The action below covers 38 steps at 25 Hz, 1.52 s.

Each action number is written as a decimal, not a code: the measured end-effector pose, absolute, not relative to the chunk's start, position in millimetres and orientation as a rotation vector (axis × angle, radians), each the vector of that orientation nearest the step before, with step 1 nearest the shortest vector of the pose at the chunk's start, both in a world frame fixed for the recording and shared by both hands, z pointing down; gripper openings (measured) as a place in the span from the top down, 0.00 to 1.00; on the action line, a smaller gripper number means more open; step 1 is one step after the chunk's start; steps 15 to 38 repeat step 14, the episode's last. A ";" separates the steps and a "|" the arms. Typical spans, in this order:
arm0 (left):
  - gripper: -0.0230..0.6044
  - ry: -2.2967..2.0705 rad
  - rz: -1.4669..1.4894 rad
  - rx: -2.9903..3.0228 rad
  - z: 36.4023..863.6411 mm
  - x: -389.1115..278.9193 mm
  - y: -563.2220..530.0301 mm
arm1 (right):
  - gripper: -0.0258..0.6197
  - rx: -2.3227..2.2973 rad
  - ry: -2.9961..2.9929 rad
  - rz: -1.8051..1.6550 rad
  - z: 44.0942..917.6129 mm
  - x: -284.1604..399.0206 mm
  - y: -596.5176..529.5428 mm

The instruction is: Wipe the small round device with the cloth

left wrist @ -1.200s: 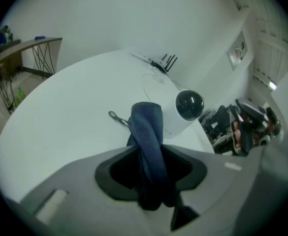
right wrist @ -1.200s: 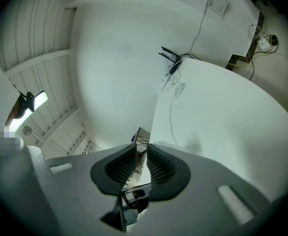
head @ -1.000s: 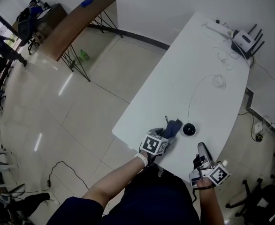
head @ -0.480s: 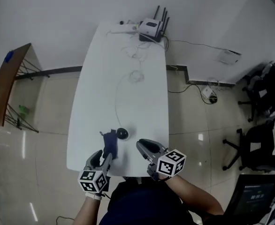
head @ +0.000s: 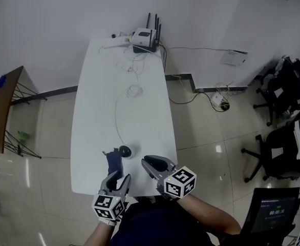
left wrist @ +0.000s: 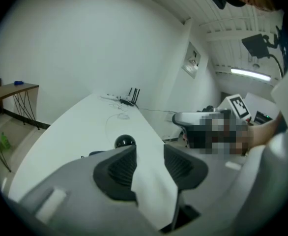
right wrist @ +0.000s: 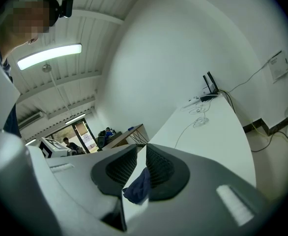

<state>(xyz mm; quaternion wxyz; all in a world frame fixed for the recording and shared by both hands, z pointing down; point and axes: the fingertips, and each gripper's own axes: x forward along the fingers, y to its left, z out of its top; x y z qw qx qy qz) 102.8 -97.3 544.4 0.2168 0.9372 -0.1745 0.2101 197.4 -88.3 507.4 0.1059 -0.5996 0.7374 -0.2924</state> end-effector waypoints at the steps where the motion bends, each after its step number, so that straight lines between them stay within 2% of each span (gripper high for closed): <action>1: 0.69 -0.485 0.583 2.598 544.2 106.5 -93.3 | 0.86 -1.779 2.181 -0.844 505.7 202.3 -83.7; 5: 0.69 -0.449 0.561 2.612 538.4 125.4 -95.7 | 0.86 -1.903 2.215 -0.732 491.4 225.9 -83.3; 10: 0.70 -0.445 0.557 2.605 537.1 115.6 -108.5 | 0.86 -1.971 2.275 -0.672 488.3 216.0 -97.5; 38: 0.70 -0.455 0.538 2.585 539.4 101.6 -111.9 | 0.86 -1.988 2.299 -0.659 489.0 202.7 -105.4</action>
